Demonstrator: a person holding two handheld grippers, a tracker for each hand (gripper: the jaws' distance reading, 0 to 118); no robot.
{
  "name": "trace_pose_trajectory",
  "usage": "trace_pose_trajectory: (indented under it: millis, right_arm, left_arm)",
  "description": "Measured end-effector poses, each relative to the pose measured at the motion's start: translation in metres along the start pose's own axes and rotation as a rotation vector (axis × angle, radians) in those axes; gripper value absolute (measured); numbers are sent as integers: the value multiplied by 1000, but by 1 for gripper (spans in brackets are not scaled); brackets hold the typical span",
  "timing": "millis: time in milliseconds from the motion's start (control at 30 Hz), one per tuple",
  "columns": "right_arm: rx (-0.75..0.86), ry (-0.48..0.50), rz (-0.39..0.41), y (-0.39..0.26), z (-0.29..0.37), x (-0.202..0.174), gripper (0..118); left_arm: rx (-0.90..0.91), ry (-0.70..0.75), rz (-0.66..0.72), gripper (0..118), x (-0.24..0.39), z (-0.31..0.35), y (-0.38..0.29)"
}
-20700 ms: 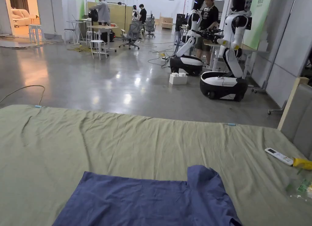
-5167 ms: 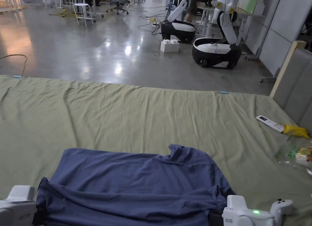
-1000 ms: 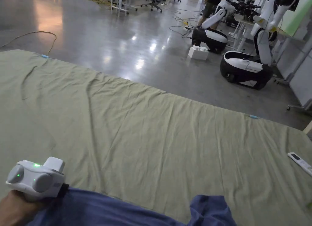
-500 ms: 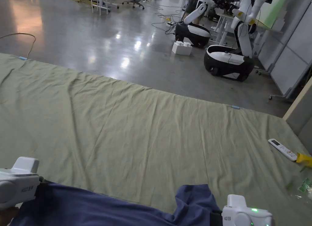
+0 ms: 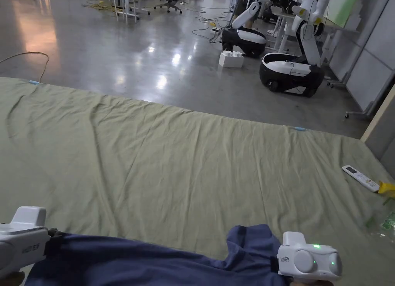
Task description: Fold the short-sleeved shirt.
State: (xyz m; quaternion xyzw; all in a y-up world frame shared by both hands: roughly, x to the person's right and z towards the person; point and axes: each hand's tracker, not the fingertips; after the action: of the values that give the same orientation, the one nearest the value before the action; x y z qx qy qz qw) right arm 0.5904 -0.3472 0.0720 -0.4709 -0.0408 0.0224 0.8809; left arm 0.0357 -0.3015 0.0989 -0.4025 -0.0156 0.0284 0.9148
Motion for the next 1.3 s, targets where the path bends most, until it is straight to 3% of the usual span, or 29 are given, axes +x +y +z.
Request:
trace_pose_trajectory:
  millis: [233, 333, 667, 933, 1133, 1300]
  right_arm:
    - [157, 41, -8, -14, 88, 5, 2]
    - [211, -7, 79, -29, 128, 2, 2]
    - [238, 10, 77, -104, 207, 11, 2]
    - [104, 2, 106, -178, 209, 8, 2]
    - [-18, 3, 84, -214, 169, 4, 2]
    - [-27, -15, 79, -227, 142, -4, 3]
  left_arm:
    - [60, -26, 2, 5, -7, 38, -5]
    - [91, -31, 5, 5, -13, 60, -10]
    - [138, -82, -4, 5, -38, 134, -57]
    - [21, -83, -16, 5, -47, 146, -124]
    - [-129, -25, -94, 5, -38, 109, -163]
    - [-167, 11, -134, 6, -34, 78, -179]
